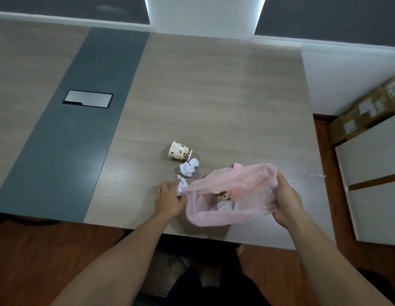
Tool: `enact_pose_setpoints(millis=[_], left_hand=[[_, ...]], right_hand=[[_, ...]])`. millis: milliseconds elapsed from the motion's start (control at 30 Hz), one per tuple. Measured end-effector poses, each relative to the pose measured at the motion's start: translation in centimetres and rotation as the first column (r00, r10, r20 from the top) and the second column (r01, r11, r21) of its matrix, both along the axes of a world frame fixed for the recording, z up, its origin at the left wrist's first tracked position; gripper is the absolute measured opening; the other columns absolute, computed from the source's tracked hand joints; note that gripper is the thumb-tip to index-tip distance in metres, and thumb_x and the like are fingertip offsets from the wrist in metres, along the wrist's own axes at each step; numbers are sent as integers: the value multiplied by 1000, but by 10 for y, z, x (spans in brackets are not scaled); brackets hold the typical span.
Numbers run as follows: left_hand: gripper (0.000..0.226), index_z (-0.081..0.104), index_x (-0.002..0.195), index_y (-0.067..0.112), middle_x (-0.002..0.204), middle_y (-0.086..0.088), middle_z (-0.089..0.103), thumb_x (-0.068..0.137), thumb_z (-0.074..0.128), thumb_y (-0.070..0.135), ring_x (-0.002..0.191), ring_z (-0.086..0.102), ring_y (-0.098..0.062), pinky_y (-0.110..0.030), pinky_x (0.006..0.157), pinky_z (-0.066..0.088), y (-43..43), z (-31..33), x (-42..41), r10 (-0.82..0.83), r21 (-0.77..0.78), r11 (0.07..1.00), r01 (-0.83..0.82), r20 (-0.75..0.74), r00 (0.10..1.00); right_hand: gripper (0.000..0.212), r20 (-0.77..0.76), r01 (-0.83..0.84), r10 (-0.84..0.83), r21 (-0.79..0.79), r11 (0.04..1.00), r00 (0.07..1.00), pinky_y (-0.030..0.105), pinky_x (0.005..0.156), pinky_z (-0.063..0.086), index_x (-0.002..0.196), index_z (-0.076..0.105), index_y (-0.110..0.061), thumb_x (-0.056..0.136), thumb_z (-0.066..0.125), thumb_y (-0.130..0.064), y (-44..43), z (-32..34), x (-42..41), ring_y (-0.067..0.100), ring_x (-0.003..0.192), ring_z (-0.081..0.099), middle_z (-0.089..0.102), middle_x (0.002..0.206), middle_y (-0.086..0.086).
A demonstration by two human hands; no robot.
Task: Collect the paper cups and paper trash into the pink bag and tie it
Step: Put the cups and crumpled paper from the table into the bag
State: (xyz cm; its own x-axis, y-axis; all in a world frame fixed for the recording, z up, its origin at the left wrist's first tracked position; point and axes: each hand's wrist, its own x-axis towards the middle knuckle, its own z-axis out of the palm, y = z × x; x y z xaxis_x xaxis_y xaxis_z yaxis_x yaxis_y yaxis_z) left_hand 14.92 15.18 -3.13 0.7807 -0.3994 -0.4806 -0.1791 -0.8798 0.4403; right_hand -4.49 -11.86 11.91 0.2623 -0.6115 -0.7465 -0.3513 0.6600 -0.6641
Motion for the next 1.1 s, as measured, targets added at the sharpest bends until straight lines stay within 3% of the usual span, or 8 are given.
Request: enact_pose_setpoints(millis=[233, 467, 600, 667, 767, 800, 967, 1100], left_hand=[[40, 68, 132, 20, 112, -15, 65, 92, 71, 16, 107, 64, -37, -36, 83, 49, 20, -22, 3, 136, -179, 972, -149, -86, 987], [21, 64, 107, 34, 90, 7, 72, 91, 68, 46, 84, 68, -22, -42, 74, 58, 23, 78, 18, 381, -555, 690, -465, -268, 885], [23, 67, 110, 31, 94, 13, 73, 90, 65, 42, 82, 65, -12, -37, 76, 53, 6, 111, -11, 161, -668, 672, -320, -290, 943], [22, 69, 114, 32, 99, 13, 75, 92, 70, 34, 86, 68, -5, -30, 77, 52, -2, 112, -30, -34, -657, 731, -185, -305, 952], [16, 69, 112, 33, 93, 13, 74, 97, 68, 30, 79, 70, -7, -28, 66, 56, -10, 97, -50, -272, -558, 830, 3, -399, 875], [17, 68, 115, 31, 94, 9, 76, 98, 67, 31, 78, 73, -11, -30, 61, 58, -13, 93, -54, -289, -512, 858, 44, -410, 865], [25, 66, 114, 15, 96, -9, 77, 100, 69, 36, 68, 75, -26, -35, 59, 64, -29, 71, -52, -127, -280, 960, 10, -403, 906], [35, 72, 126, 17, 123, -13, 76, 96, 70, 35, 104, 76, -35, -38, 89, 63, -32, 63, -40, -192, -117, 980, 160, -360, 913]], right_hand=[[52, -24, -86, 86, -16, 996, 996, 46, 97, 62, 120, 82, -20, 98, 70, -66, 20, 0, 8, 24, 105, 81, 85, 113, -1], [47, -13, -82, 82, -9, 997, 997, 52, 109, 58, 124, 79, -21, 108, 57, -60, 49, 8, 27, 27, 112, 80, 85, 113, -2], [55, 35, -67, 65, 54, 996, 997, 32, 67, 53, 125, 79, -14, 102, 66, -62, 68, 11, 37, 24, 81, 70, 75, 111, -1], [49, 44, -88, 86, 64, 994, 995, 25, 57, 49, 113, 82, -13, 104, 67, -59, 76, 15, 40, 22, 66, 63, 77, 110, 10], [44, 90, -67, 58, 103, 992, 994, 45, 87, 62, 108, 84, -15, 103, 70, -57, 87, 19, 41, 37, 92, 76, 81, 123, 13], [47, 96, -67, 57, 105, 992, 994, 50, 93, 62, 116, 83, -15, 101, 72, -58, 90, 22, 40, 44, 113, 77, 82, 118, 15], [52, 201, -34, 2, 158, 987, 980, 55, 105, 60, 125, 81, -12, 101, 72, -56, 99, 30, 31, 37, 108, 80, 83, 117, 16], [48, 251, -10, -38, 191, 982, 967, 44, 76, 69, 127, 80, -11, 104, 69, -52, 93, 29, 23, 31, 87, 83, 83, 110, 17]])
